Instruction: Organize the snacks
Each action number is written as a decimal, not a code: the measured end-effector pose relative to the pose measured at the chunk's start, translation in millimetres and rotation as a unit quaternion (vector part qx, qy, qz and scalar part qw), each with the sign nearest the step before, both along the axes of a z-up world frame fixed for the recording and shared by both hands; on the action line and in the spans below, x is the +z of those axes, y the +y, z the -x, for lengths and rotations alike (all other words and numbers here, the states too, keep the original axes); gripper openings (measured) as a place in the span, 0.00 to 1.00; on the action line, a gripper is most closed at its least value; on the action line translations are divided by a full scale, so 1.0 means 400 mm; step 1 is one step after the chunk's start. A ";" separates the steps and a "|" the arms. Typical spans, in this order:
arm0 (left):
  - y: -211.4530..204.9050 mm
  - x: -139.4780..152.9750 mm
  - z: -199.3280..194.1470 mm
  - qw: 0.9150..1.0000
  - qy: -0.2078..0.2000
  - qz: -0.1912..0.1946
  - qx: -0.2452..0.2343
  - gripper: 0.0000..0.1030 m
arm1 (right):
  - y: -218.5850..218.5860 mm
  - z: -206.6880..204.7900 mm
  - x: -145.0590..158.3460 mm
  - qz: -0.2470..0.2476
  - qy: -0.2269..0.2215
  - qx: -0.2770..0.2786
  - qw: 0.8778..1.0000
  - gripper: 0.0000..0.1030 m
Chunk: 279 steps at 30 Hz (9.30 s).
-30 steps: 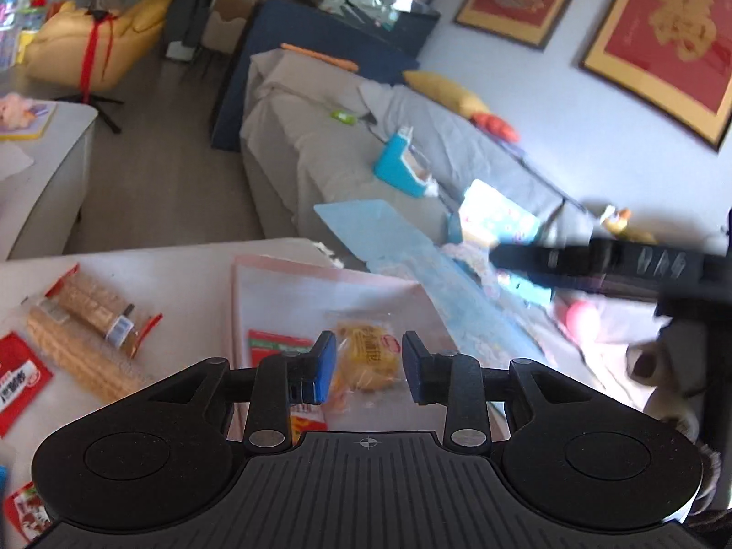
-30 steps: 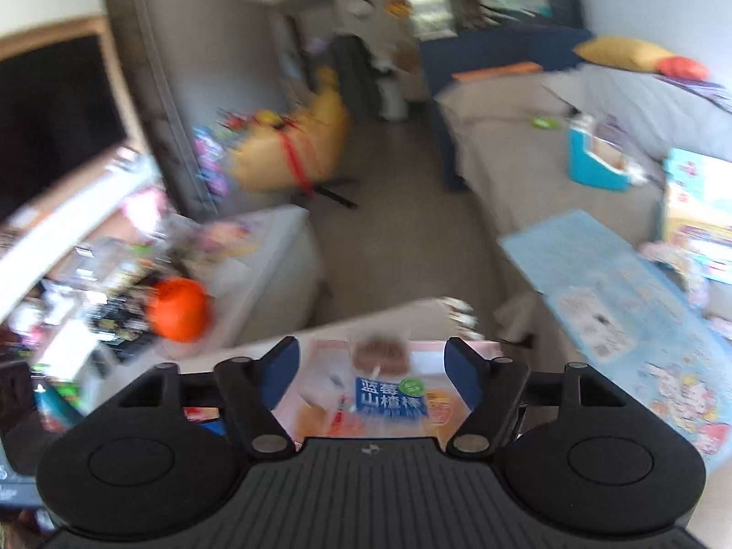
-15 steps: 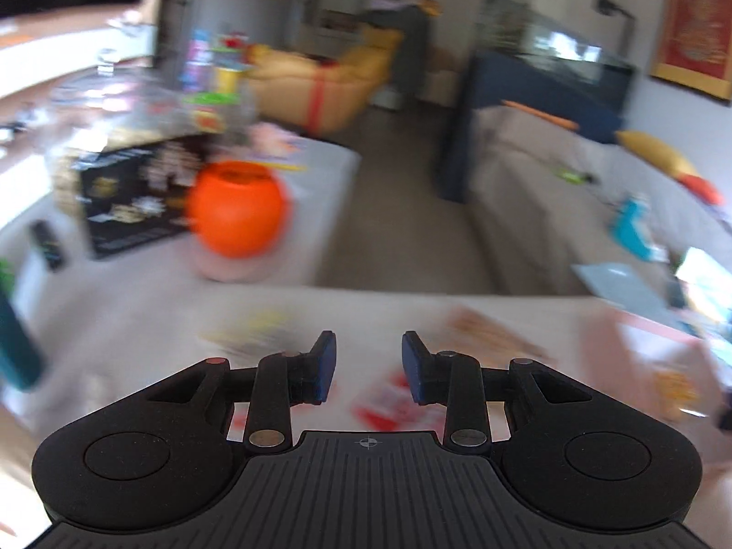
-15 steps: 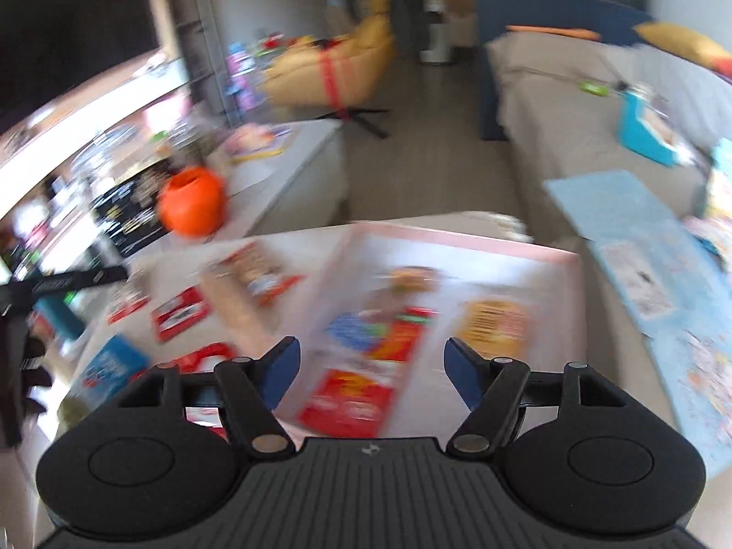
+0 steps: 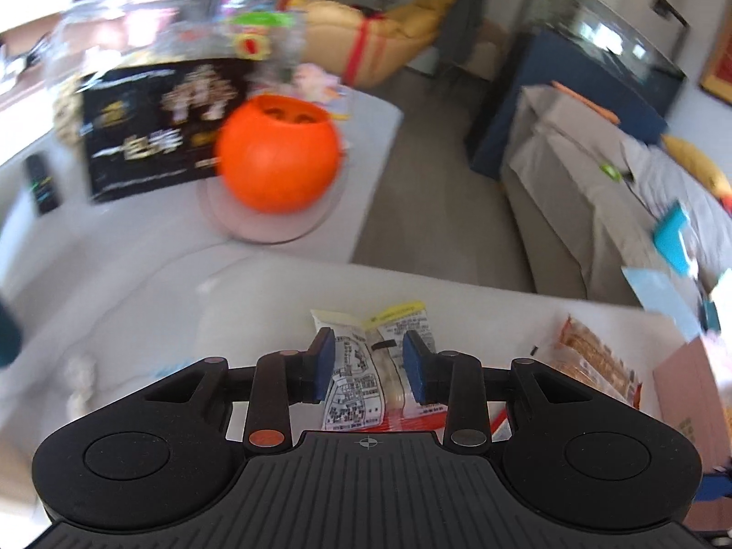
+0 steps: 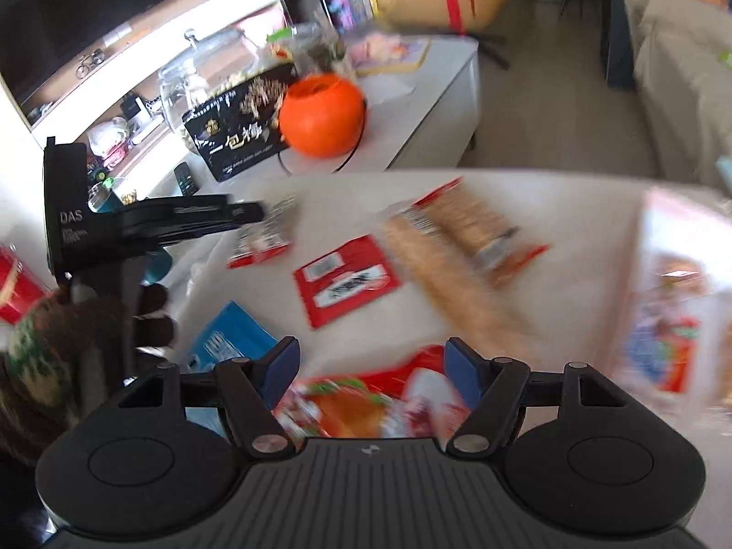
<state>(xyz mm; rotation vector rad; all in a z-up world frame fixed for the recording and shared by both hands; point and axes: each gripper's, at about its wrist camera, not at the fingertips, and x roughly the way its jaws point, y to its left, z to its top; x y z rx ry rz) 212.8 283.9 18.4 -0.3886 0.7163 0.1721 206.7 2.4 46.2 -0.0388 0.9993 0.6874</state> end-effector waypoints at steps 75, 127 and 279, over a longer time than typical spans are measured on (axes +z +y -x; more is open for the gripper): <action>-0.509 -0.048 0.514 0.985 -0.062 0.000 -0.159 0.52 | -0.399 0.413 -0.134 0.038 -0.097 -0.085 0.991 0.85; -0.585 -0.008 0.524 0.983 0.019 -0.024 -0.184 0.44 | -0.483 0.363 -0.152 0.077 -0.132 -0.121 0.981 0.89; -0.543 0.004 0.360 0.966 0.061 -0.031 -0.249 0.47 | -0.439 0.358 -0.171 0.061 -0.152 -0.155 0.974 0.92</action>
